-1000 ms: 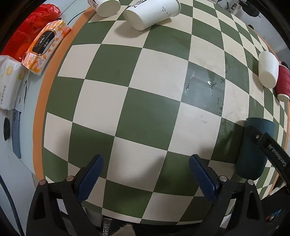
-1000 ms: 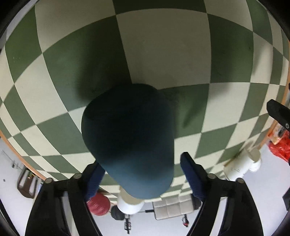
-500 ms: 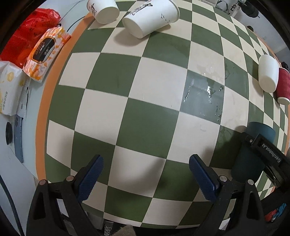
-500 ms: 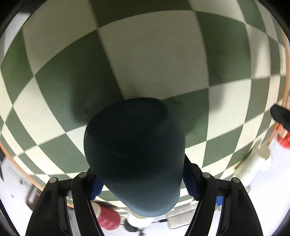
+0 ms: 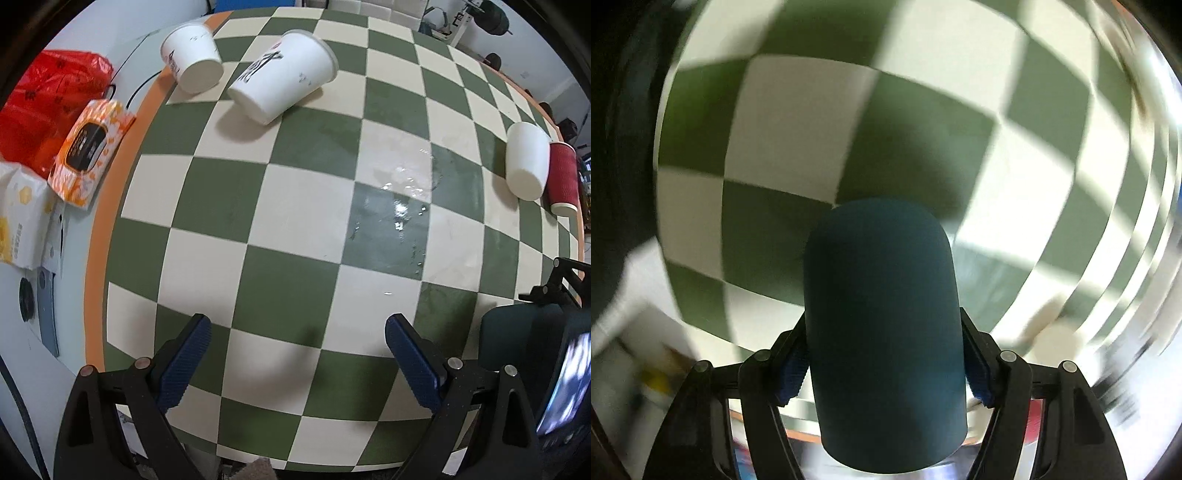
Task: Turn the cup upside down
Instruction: 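Lift the teal mug with the right gripper and rotate it rim-down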
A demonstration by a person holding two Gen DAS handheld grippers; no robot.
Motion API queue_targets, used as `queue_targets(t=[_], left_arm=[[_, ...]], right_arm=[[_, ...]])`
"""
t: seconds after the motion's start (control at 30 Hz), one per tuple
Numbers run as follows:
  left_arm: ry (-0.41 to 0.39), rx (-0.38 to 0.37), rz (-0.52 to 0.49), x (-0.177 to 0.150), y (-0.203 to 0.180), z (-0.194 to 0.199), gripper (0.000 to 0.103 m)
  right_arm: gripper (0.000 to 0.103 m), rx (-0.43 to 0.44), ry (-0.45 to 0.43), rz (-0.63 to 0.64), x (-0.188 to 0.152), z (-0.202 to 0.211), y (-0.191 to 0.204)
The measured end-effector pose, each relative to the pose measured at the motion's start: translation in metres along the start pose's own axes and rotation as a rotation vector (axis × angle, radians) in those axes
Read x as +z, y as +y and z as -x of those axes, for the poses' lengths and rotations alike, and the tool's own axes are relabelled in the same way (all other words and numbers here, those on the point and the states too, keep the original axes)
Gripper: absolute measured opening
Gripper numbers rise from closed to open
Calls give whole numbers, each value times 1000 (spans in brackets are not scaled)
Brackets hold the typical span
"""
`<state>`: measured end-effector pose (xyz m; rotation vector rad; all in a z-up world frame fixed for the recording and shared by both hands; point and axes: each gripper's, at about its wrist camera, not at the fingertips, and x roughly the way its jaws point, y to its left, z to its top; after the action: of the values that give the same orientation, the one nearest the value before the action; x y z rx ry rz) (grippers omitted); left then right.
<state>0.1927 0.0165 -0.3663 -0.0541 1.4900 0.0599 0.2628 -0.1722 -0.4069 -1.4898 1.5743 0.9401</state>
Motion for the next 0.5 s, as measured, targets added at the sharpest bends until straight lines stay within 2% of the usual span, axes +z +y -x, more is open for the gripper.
queue_targets(t=[0.13,0.27,0.4,0.5], left_arm=[[-8,-4,-26,19,-14,4,97],[-15,-3,-52,16,-27,8,97],[-20,-7,-65,14,-33,7,97],[-23,-11,-65,14,-35,7,97]], right_arm=[[72,233,11,-252,-20,-8,-43],[72,376,29,-395,-34,-17,-73],[72,431,20,-457,-43,-17,-97],[72,436,-23,-505,-50,-13,-106]])
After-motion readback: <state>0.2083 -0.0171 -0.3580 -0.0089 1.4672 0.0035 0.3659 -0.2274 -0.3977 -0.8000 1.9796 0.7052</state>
